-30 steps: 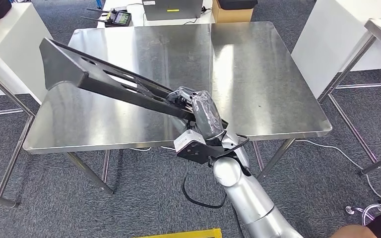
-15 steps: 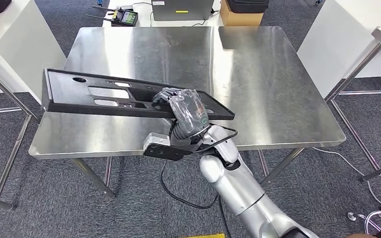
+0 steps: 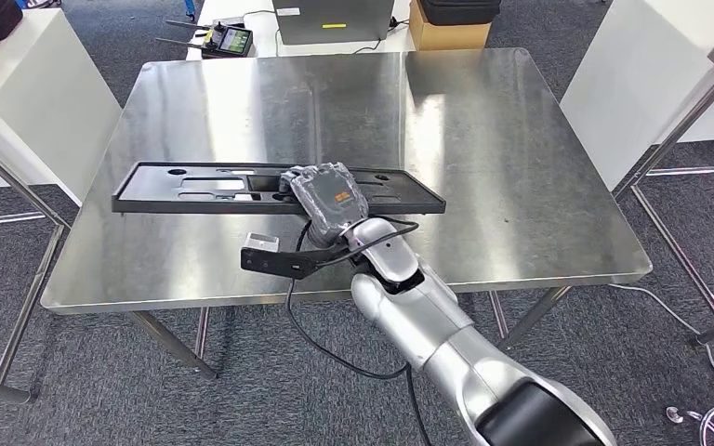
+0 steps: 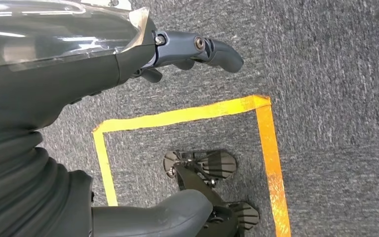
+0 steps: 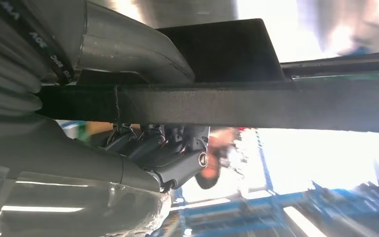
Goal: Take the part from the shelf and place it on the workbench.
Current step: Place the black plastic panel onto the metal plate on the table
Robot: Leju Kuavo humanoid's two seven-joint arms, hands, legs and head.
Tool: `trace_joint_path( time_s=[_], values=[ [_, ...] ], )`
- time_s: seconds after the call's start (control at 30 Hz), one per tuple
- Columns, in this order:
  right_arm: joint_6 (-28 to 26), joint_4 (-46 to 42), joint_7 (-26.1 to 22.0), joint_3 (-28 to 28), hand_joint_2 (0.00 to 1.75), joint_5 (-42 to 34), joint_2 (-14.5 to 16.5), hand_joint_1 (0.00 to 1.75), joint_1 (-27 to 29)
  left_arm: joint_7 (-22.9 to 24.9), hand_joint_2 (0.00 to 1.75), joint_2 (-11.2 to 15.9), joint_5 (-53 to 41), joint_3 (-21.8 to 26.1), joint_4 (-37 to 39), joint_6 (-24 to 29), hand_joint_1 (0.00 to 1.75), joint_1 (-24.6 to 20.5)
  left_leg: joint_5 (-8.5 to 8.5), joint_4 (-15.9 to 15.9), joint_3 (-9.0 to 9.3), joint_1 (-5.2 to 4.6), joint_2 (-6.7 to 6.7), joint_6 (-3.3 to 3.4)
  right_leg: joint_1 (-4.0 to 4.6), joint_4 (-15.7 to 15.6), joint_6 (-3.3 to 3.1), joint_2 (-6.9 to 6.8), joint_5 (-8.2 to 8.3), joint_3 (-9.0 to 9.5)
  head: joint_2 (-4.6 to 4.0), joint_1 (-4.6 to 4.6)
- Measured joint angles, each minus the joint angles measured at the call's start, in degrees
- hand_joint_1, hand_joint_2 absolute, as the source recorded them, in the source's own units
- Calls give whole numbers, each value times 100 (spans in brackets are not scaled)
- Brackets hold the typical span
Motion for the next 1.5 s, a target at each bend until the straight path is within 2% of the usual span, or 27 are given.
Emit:
trace_joint_path(
  time_s=[0.2, 0.37, 0.63, 1.07, 1.2, 1.3, 1.43, 1.5],
  values=[
    [85, 1510, 637, 8, 175, 612, 102, 175, -627, 56, 175, 5, -56, 8, 1, -10, 0, -10, 8, -11, 7, 5, 4, -33, 10, 4, -8, 0, -4, 3, 1, 2],
    [369, 2261, 1124, -46, 175, 675, -140, 175, -827, 8, 175, 12, -68, 41, 0, -43, 0, 40, 7, -11, 10, -14, 2, -62, 9, 3, -8, -3, -4, 18, 1, 4],
    [223, 2735, 1104, -540, 175, 359, -697, 175, -845, -39, 175, 14, -150, 60, 0, -91, 0, 84, 5, -8, 12, -57, 8, -55, -12, -1, -5, 3, -2, 27, 1, 4],
    [192, 2885, 1144, -679, 175, 347, -809, 175, -849, -47, 175, 14, -184, 60, 1, -83, 0, 85, 4, -8, 22, -60, 11, -53, -16, -4, -4, 4, -2, 32, 1, 3],
    [191, 2916, 1179, -743, 0, 340, -828, 0, -837, -48, 175, 12, -192, 66, 1, 27, 0, 90, 4, -8, 23, -58, 10, -53, -16, -3, -4, 4, -2, 34, 1, 4],
    [192, 2954, 1196, -763, 0, 354, -843, 0, -804, -51, 175, 11, -190, 98, 1, 99, 0, 98, 4, -8, 22, -58, 11, -53, -16, -3, -4, 6, -2, 34, 0, 3],
    [191, 3013, 1206, -787, 0, 405, -850, 0, -792, -69, 0, 11, -193, 132, 1, 142, 0, 100, 4, -8, 23, -58, 13, -53, -16, -3, -4, 9, -2, 33, 1, 4],
    [191, 3032, 1211, -798, 0, 425, -856, 0, -792, -73, 0, 11, -198, 139, 1, 169, 0, 101, 3, -8, 22, -58, 13, -53, -16, -3, -4, 8, -2, 33, 0, 4]
  ],
)
